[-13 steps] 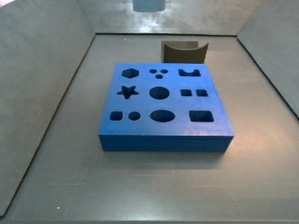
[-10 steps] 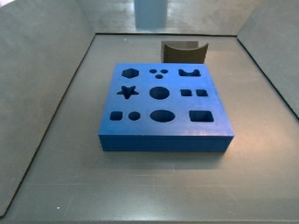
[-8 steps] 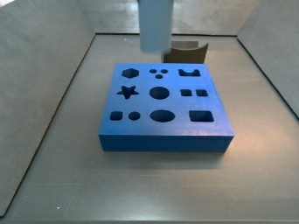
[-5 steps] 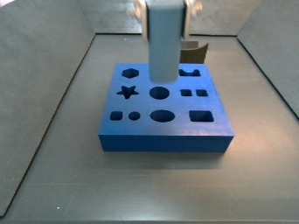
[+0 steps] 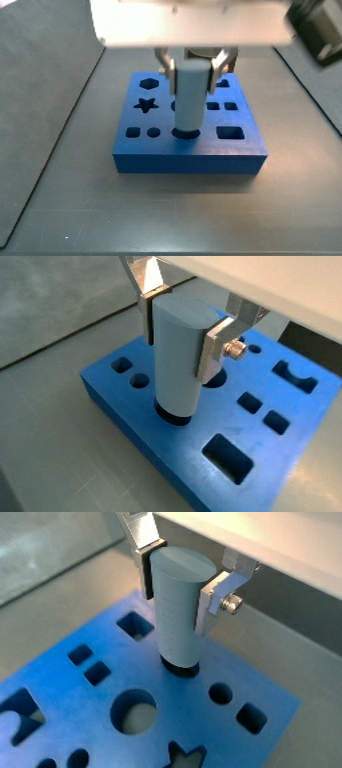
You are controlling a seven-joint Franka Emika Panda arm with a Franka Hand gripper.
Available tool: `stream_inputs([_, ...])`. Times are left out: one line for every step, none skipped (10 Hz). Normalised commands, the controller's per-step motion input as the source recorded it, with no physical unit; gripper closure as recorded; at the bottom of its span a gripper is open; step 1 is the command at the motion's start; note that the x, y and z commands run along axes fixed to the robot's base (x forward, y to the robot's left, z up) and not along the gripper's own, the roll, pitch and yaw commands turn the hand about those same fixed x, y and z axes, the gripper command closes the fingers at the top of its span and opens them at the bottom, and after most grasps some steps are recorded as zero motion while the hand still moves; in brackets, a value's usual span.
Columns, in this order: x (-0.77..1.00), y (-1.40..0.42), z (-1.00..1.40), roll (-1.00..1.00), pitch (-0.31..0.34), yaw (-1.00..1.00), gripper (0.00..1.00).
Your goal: Insert the oval object.
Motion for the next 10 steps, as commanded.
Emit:
stream_inputs([0.0,0.0,-0.48,0.17,0.067,-0.04,1.0])
stream_inputs([0.01,0.0,-0.47,0.16,0.067,-0.06,1.0])
stream_inputs([0.03,0.0,-0.49,0.14,0.05,-0.06,1.0])
stream_inputs([0.12,-0.02,-0.58,0.06,0.013,-0.11,1.0])
stream_inputs([0.07,-0.09,-0.55,0.0,-0.04,-0.21,1.0])
stream_inputs([0.05,-0.04,-0.56,0.0,-0.073,-0.15,1.0])
stream_inputs([0.03,0.0,-0.43,0.0,-0.049,-0.07,1.0])
stream_inputs([0.0,0.01,-0.25,0.0,-0.029,-0.03,1.0])
stream_inputs([0.02,0.05,-0.16,-0.06,-0.036,-0.02,1.0])
stream_inputs([0.0,0.03,-0.05,-0.04,-0.013,-0.01,1.0])
